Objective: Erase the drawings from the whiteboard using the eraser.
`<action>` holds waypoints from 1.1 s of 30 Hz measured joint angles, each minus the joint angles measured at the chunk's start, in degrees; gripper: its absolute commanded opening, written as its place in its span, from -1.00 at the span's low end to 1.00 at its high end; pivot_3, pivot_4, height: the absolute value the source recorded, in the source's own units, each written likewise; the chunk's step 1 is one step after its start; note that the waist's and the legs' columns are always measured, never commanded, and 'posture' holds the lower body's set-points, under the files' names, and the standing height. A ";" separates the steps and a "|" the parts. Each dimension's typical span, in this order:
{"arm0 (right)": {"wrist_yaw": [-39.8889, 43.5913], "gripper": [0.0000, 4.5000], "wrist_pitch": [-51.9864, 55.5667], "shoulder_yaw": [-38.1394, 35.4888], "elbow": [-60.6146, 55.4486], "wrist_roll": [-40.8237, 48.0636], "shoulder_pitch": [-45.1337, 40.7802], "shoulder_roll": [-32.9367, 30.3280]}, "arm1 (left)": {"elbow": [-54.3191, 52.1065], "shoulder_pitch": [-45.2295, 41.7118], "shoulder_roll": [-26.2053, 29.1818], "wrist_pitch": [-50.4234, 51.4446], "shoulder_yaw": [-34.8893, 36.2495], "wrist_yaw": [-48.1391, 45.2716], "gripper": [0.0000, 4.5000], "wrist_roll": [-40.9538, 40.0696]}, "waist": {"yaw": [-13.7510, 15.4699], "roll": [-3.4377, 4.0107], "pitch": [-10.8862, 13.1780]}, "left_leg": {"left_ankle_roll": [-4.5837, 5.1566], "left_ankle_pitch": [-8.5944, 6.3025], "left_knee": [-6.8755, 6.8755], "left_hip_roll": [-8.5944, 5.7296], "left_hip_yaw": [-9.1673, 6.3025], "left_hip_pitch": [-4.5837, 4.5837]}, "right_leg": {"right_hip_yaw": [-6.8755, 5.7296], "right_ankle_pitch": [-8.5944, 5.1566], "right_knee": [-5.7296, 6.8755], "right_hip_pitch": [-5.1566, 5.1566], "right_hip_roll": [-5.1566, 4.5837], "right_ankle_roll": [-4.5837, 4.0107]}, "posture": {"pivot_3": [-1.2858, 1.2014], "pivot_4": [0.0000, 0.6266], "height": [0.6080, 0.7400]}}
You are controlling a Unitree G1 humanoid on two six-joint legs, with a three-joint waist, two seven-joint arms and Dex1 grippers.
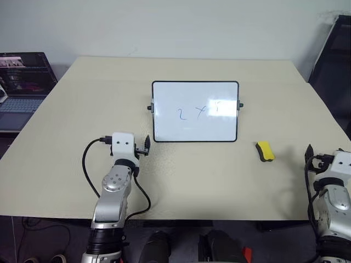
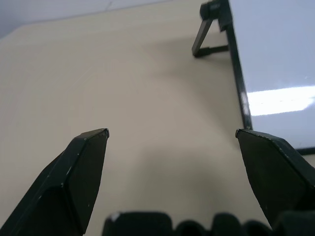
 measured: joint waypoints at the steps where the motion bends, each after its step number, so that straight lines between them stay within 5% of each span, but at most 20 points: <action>1: 0.00 0.97 0.29 0.00 -0.26 0.07 0.00 0.00 | 0.00 0.09 -0.16 0.00 0.00 0.01 1.00 0.00 | 0.02 0.00 0.00 | 0.00 0.00 0.00 -0.01 -0.01 0.00 | -0.01 0.00 0.00 0.01 0.00 0.00 | 0.03 -0.52 1.00; 10: -3.27 0.97 8.59 -0.35 -9.62 0.66 4.00 2.52 | 1.67 -0.08 0.05 -0.95 -0.54 -1.50 1.00 0.13 | -0.04 0.01 -0.01 | 0.00 0.00 -0.02 0.02 0.00 0.00 | 0.00 -0.01 -0.06 0.00 0.00 0.03 | 0.03 -0.52 1.00; 16: -9.15 0.97 19.42 -2.33 -19.73 2.57 1.87 3.92 | 2.65 -2.26 4.92 -2.41 2.85 -4.49 1.00 -1.76 | 0.01 0.01 0.00 | 0.00 0.00 -0.02 0.06 -0.04 -0.01 | -0.04 -0.01 -0.06 -0.01 0.02 0.03 | 0.03 -0.52 1.00; 21: -9.58 0.97 35.30 -0.88 -30.19 5.68 0.75 3.52 | 2.58 -7.41 9.89 -3.38 4.98 -11.37 1.00 -6.09 | 0.21 0.02 0.00 | -0.01 0.00 -0.03 0.00 -0.07 -0.06 | -0.08 0.01 -0.11 -0.01 0.00 0.00 | 0.03 -0.52 1.00; 33: -4.33 0.97 44.69 1.12 -38.57 15.79 -2.26 5.80 | 2.55 -24.34 15.24 0.80 -3.64 -35.93 1.00 -16.94 | -0.10 0.02 0.01 | 0.00 0.00 -0.18 0.01 -0.02 -0.10 | -0.13 0.04 -0.33 -0.02 0.23 0.02 | 0.03 -0.52 1.00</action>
